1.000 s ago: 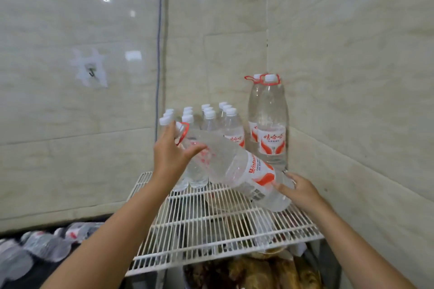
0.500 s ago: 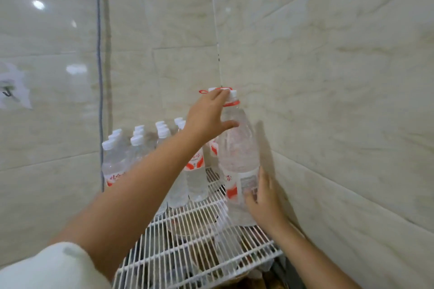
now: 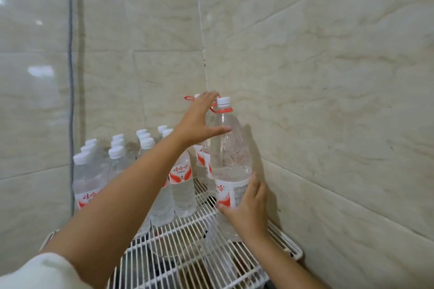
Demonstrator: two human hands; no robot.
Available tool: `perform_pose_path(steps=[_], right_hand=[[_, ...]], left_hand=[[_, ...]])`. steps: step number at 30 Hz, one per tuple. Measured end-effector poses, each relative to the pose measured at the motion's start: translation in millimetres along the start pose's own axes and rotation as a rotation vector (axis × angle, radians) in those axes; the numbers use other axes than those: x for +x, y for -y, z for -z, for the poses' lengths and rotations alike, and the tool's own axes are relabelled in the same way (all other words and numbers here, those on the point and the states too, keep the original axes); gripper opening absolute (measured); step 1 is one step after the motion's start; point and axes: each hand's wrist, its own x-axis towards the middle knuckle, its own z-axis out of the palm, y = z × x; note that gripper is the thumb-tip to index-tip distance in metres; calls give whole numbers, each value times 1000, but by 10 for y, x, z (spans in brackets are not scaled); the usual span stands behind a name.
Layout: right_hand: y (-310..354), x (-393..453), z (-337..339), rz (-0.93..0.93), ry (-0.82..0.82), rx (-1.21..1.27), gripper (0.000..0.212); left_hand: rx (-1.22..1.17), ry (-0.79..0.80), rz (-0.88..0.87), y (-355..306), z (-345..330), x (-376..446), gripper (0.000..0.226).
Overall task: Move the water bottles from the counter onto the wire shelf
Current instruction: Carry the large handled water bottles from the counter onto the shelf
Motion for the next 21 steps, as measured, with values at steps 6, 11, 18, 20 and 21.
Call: perform_pose_path(steps=[6, 11, 18, 20, 21], right_hand=[[-144, 137, 106, 49, 102, 144, 108], [-186, 427, 286, 112, 582, 273, 103], [64, 138, 95, 53, 177, 27, 84], [225, 14, -47, 5, 55, 37, 102], [312, -7, -97, -19, 25, 15, 108]], left_hand=[[-156, 113, -9, 20, 87, 105, 73], [105, 57, -35, 102, 233, 14, 81], [302, 4, 44, -60, 96, -11, 67], [348, -32, -1, -71, 64, -67, 70], [372, -81, -32, -40, 62, -113, 72]])
